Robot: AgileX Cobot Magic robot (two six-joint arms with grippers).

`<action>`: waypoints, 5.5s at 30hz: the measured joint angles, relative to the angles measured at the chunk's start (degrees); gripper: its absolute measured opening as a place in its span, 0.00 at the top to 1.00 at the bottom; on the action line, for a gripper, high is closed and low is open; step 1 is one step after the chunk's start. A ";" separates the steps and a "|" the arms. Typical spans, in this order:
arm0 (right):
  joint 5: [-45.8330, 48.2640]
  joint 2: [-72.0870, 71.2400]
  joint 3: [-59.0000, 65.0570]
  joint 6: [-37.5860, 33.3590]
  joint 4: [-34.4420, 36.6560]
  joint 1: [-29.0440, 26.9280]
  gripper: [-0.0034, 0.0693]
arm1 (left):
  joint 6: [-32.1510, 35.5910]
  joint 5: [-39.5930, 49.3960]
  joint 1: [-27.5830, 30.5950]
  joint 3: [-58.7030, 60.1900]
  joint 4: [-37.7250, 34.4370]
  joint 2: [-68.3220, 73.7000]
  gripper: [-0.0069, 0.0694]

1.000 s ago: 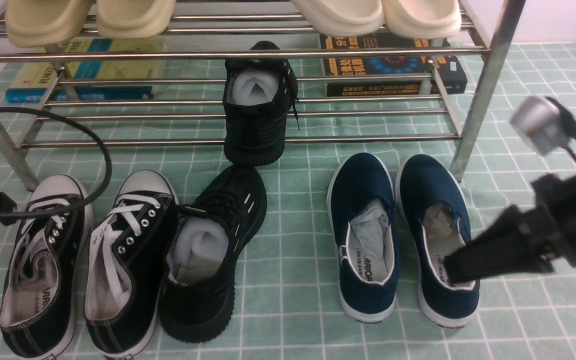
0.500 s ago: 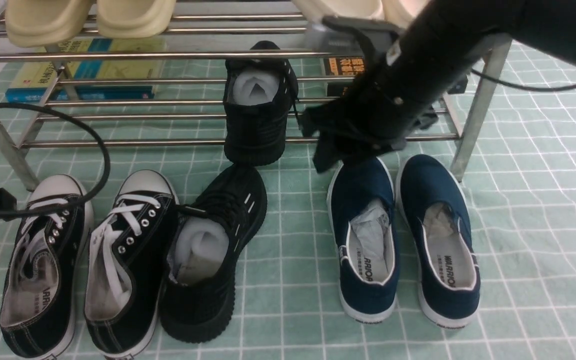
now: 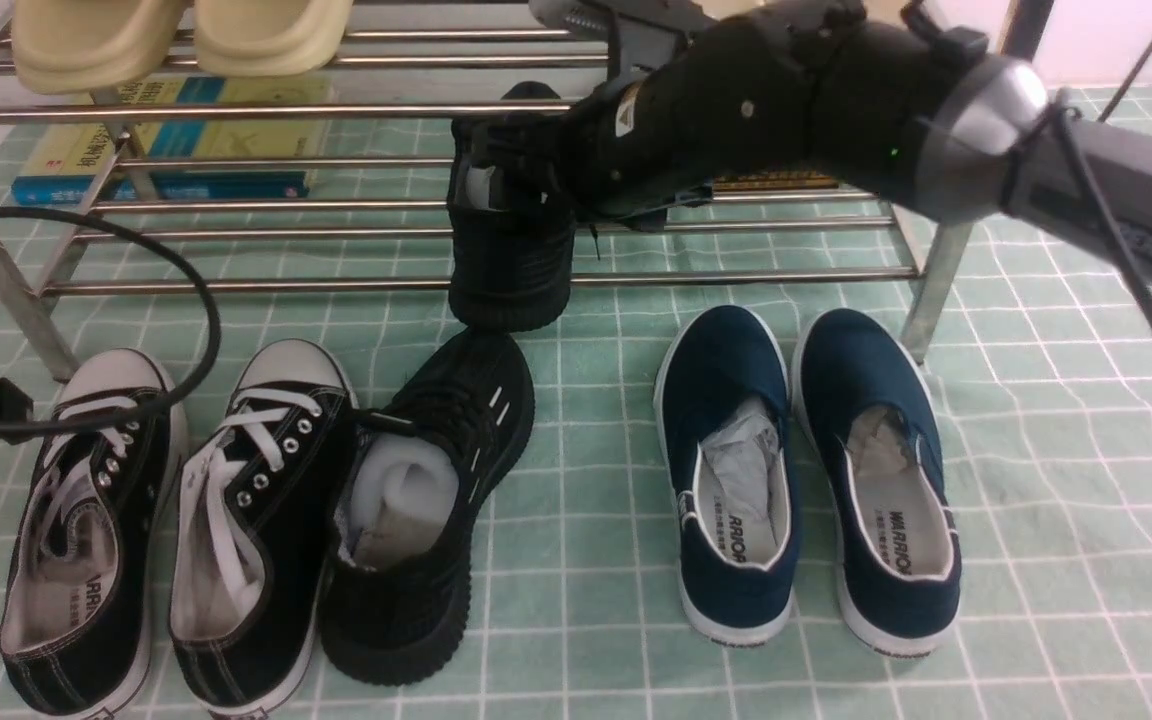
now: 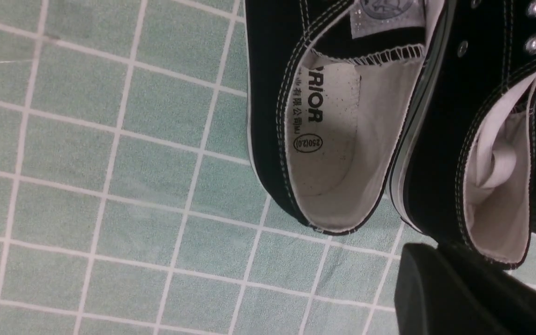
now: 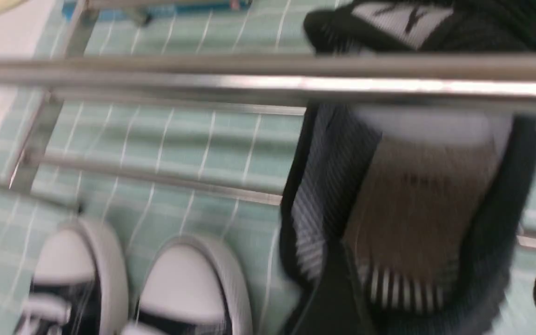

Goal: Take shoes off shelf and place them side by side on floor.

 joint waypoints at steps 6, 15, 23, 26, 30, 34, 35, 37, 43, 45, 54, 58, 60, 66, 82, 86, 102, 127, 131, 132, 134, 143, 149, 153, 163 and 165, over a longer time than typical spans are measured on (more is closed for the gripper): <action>-5.86 4.02 -0.05 5.34 -0.11 -2.08 0.22 | 0.04 0.53 0.00 0.00 0.00 0.00 0.84; -7.18 5.49 -0.53 7.16 -0.63 -3.38 0.27 | 0.04 0.60 0.00 0.00 0.00 0.00 0.84; -5.86 5.34 -0.73 6.09 -0.58 -3.46 0.84 | 0.04 0.60 0.00 0.00 0.02 0.00 0.82; -2.71 4.22 -0.73 4.11 -0.19 -3.65 0.91 | 0.04 0.60 0.00 0.00 0.20 0.00 0.82; 5.09 0.93 -0.25 -0.06 0.04 -4.04 0.91 | 0.04 0.60 0.00 0.00 0.20 0.00 0.82; 12.90 -4.89 -0.01 -5.23 0.95 -4.24 0.91 | 0.04 0.64 0.00 0.00 0.20 0.00 0.82; 14.70 -6.40 -0.01 -6.62 1.44 -4.24 0.91 | 0.04 0.64 0.00 0.00 0.20 0.00 0.82; 19.31 -10.47 -0.01 -9.58 2.84 -4.24 0.91 | 0.04 0.64 0.00 0.00 0.20 0.00 0.82; 29.02 -17.25 -0.01 -14.15 5.49 -4.24 0.91 | 0.04 0.64 0.00 0.00 0.20 0.00 0.82; 30.93 -18.78 0.56 -14.83 5.54 -4.24 0.91 | 0.07 0.64 0.00 0.00 0.20 0.00 0.81; 27.50 -19.91 14.42 -10.09 5.47 -1.61 0.91 | 0.31 0.70 0.00 0.00 1.87 0.00 0.82; 19.72 -19.77 19.08 -4.52 5.73 -0.37 0.91 | 0.42 0.70 0.00 0.00 1.93 0.00 0.82; 17.82 -19.59 19.32 -2.59 5.81 -0.14 0.91 | 0.42 0.70 0.00 0.00 1.93 0.00 0.81; 15.95 -18.24 19.32 3.44 5.99 0.70 0.91 | 0.42 0.70 0.00 0.00 1.81 0.00 0.81; 18.94 -16.96 19.23 16.07 -6.00 1.57 0.91 | 0.42 1.53 0.00 0.00 1.42 0.00 0.79; 17.82 -16.12 19.23 16.95 -5.80 2.65 0.91 | 0.42 1.53 0.00 0.00 1.36 0.00 0.79; 16.10 -14.11 17.99 20.21 -4.89 4.42 0.90 | 0.42 1.37 0.00 0.00 1.26 0.00 0.77; 30.00 -10.67 16.66 16.65 0.89 6.62 0.51 | 0.46 1.35 0.00 0.00 1.23 0.00 0.75; 36.06 -12.93 12.61 10.97 0.39 6.62 0.36 | 0.46 1.35 0.00 0.00 1.23 0.00 0.75; 37.87 -13.42 11.48 9.34 0.16 6.62 0.35 | 0.46 1.35 0.00 0.00 1.23 0.00 0.75; 40.45 -14.48 9.15 6.13 -0.54 6.62 0.34 | 0.46 1.35 0.00 0.00 1.23 0.00 0.75; 44.19 -23.41 4.25 -11.03 -4.87 6.62 0.62 | 0.46 1.48 0.00 0.00 1.18 0.00 0.74; 44.53 -33.54 4.21 -17.08 -4.28 6.62 0.95 | 0.46 1.53 0.00 0.00 1.13 0.00 0.74; 44.77 -42.41 5.92 -19.53 -4.27 6.62 0.97 | 0.46 1.53 0.00 0.00 1.13 0.00 0.73; 44.92 -65.57 29.42 -23.29 -4.27 6.62 0.97 | 0.46 1.53 0.00 0.00 1.13 0.00 0.72; 40.69 -70.94 38.49 -23.29 -4.62 6.62 0.97 | 0.46 1.53 0.00 0.00 1.13 0.00 0.72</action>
